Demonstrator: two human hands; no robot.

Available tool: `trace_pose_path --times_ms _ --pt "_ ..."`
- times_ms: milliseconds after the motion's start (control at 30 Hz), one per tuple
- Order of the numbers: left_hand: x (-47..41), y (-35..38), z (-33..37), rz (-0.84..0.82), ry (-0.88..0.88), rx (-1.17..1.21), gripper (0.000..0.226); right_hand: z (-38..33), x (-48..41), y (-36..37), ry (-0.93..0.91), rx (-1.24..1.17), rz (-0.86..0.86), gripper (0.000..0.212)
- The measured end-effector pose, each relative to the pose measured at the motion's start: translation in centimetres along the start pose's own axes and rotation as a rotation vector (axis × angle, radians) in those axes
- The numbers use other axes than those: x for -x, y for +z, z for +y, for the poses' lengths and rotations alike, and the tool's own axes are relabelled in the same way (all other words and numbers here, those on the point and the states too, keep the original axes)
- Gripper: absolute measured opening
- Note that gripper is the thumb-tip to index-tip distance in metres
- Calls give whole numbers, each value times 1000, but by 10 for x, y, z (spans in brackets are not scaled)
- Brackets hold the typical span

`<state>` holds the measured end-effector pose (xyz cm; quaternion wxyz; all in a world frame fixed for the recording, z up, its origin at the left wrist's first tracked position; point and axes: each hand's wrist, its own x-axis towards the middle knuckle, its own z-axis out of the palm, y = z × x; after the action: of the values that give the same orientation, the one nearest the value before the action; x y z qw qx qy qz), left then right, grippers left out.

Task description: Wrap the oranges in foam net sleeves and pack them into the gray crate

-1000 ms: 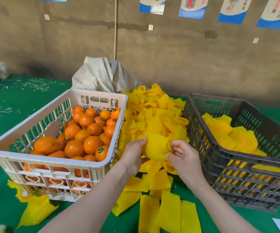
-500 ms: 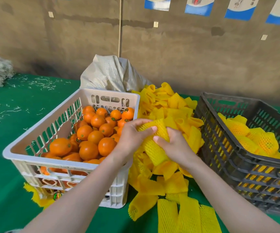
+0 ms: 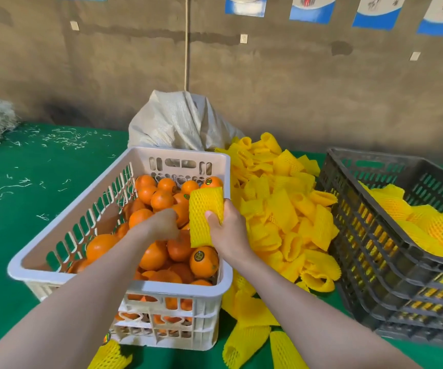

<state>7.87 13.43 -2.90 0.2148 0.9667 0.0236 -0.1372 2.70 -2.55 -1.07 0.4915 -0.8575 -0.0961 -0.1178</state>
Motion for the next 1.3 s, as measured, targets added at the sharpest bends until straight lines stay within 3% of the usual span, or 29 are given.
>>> trace_pose_path --times_ms 100,267,367,500,700,833,933,1033,1100,1200,1300 --pt "-5 12 -4 -147 50 -227 49 3 1 0 -13 56 -4 15" --pt "-5 15 -9 -77 109 -219 84 3 2 1 -4 11 48 12" --pt "1 5 -3 119 193 -4 87 4 2 -1 46 -89 64 16" --pt "19 -3 2 337 407 334 79 7 1 -20 242 -509 8 5" --pt "40 -4 27 439 576 568 78 15 13 -64 222 -766 -91 55" --pt "58 -11 56 240 611 996 78 13 23 -97 158 -812 -192 52" --pt "74 -12 85 55 541 1352 77 10 30 -117 192 -911 -194 40" --pt "89 -6 116 -131 443 1569 76 12 39 -133 267 -1073 -238 45" --pt "98 1 136 -248 392 1639 74 15 46 -141 286 -1109 -270 31" --pt "103 17 165 -275 272 1701 52 24 55 -151 317 -1104 -302 19" --pt "102 34 182 -223 171 1798 58 35 60 -160 335 -1052 -327 22"
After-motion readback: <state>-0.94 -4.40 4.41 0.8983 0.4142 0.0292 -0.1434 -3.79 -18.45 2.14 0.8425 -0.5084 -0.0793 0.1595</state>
